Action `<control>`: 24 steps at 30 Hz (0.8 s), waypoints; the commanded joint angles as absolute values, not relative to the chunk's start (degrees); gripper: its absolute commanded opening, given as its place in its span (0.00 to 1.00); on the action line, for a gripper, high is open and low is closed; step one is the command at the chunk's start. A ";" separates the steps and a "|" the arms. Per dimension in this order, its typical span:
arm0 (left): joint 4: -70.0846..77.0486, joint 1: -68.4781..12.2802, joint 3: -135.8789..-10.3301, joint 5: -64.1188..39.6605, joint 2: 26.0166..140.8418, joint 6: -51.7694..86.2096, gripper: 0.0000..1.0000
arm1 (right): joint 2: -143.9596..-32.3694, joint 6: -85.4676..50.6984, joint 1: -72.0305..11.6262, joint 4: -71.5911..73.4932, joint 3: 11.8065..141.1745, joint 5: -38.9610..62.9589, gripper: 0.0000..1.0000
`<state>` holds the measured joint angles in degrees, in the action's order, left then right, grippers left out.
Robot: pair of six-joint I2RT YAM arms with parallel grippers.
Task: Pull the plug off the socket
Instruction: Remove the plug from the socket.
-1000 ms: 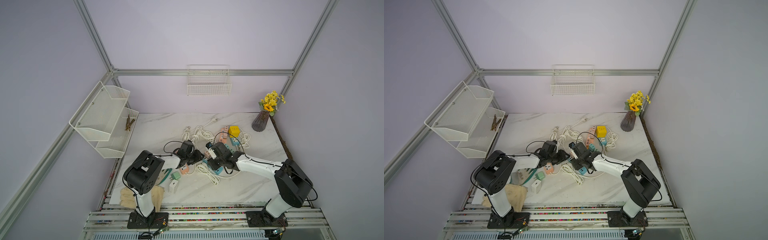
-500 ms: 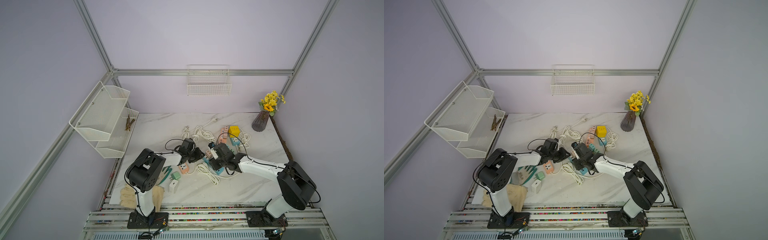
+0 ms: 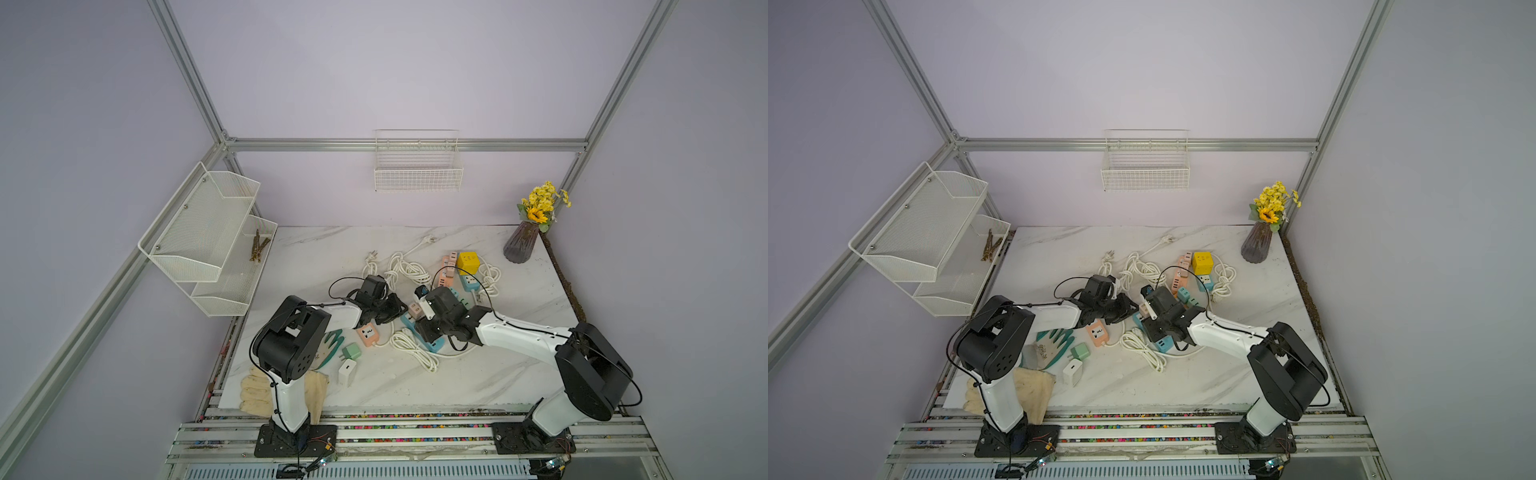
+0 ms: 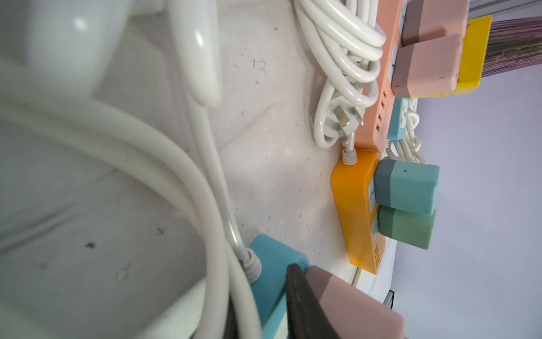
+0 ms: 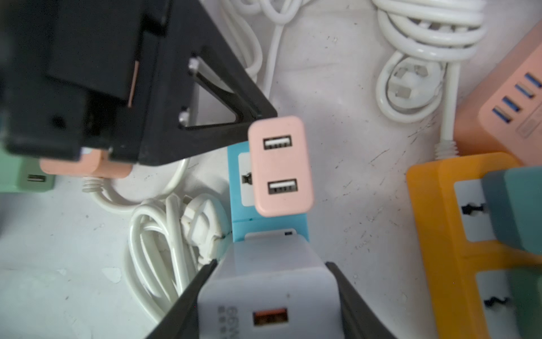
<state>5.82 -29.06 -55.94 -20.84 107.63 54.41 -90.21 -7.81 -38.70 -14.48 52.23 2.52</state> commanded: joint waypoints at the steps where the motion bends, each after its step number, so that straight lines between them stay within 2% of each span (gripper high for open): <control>1: -2.55 -28.74 -54.32 -15.56 110.71 52.50 0.28 | -88.74 -9.07 -36.14 -12.82 50.23 13.88 0.28; 3: -2.57 -28.78 -54.34 -15.69 110.43 52.22 0.28 | -88.74 -7.44 -37.21 -13.38 50.95 13.13 0.25; 10: -2.37 -28.83 -54.28 -16.26 109.79 52.01 0.27 | -85.13 -2.85 -47.66 -16.99 53.25 -11.83 0.25; 13: -2.37 -28.83 -54.32 -16.42 109.83 51.94 0.27 | -85.03 -3.99 -49.74 -18.08 54.11 -18.40 0.25; 16: -2.44 -28.80 -54.23 -16.52 109.72 51.81 0.27 | -84.76 -7.28 -49.40 -17.67 53.51 -17.60 0.26; 20: -2.44 -28.83 -54.15 -16.81 108.88 51.33 0.27 | -82.53 -9.06 -45.93 -15.18 51.60 -7.76 0.26; 24: -2.44 -28.57 -52.57 -14.53 104.41 49.67 0.29 | -82.11 -9.74 -44.30 -14.94 50.61 -8.21 0.25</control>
